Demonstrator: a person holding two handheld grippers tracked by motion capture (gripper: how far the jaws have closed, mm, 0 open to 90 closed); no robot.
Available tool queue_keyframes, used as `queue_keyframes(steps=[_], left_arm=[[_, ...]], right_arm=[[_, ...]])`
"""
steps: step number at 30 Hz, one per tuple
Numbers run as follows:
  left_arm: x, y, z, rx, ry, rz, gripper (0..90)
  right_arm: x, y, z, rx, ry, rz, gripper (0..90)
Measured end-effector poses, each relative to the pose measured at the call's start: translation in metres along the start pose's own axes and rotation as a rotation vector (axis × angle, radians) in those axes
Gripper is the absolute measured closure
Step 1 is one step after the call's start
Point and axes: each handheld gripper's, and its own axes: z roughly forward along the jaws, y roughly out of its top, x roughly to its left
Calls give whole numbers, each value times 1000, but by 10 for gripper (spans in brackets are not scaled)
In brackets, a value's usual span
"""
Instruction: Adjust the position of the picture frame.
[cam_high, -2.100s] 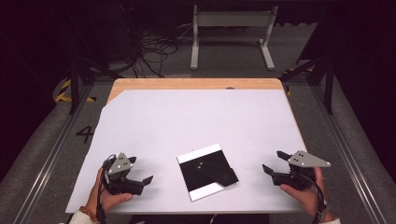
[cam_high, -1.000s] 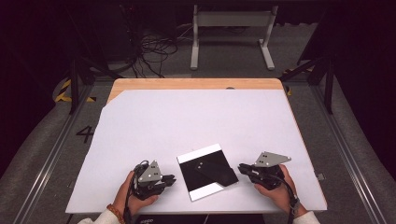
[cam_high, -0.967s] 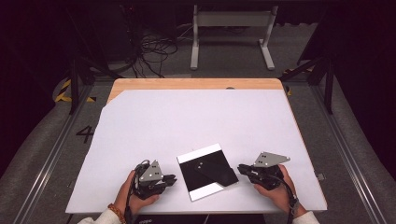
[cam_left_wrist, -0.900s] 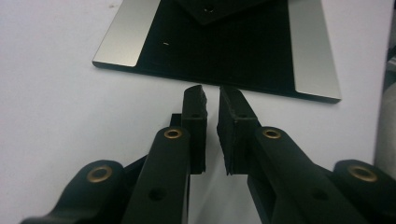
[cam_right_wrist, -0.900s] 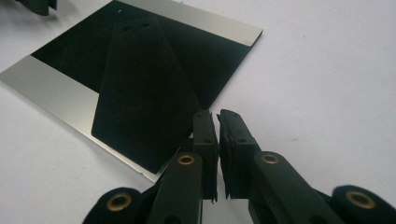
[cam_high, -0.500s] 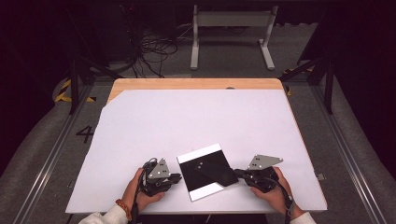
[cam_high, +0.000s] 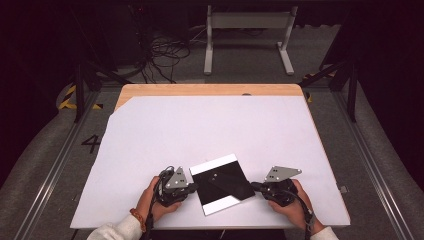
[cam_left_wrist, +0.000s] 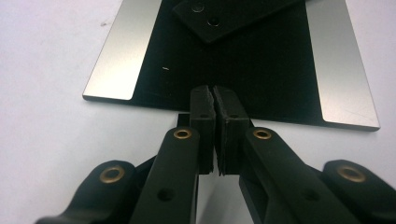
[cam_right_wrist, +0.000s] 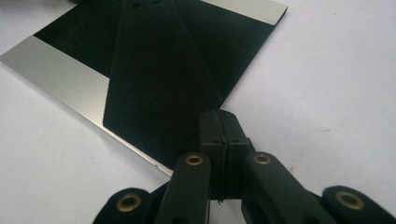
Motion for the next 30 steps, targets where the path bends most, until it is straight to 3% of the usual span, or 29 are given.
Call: queue_keyframes(steps=[3,13,30], left_arm=[[4,1,1,-2,-19,-8,871],[10,11,7,17,15,21,880],[31,27,20,36,9,11,893]], right_arm=[[1,0,0,-2,-9,-5,900],[2,-1,0,-5,-21,4,900],[1,-3,-2,2,-32,18,900]])
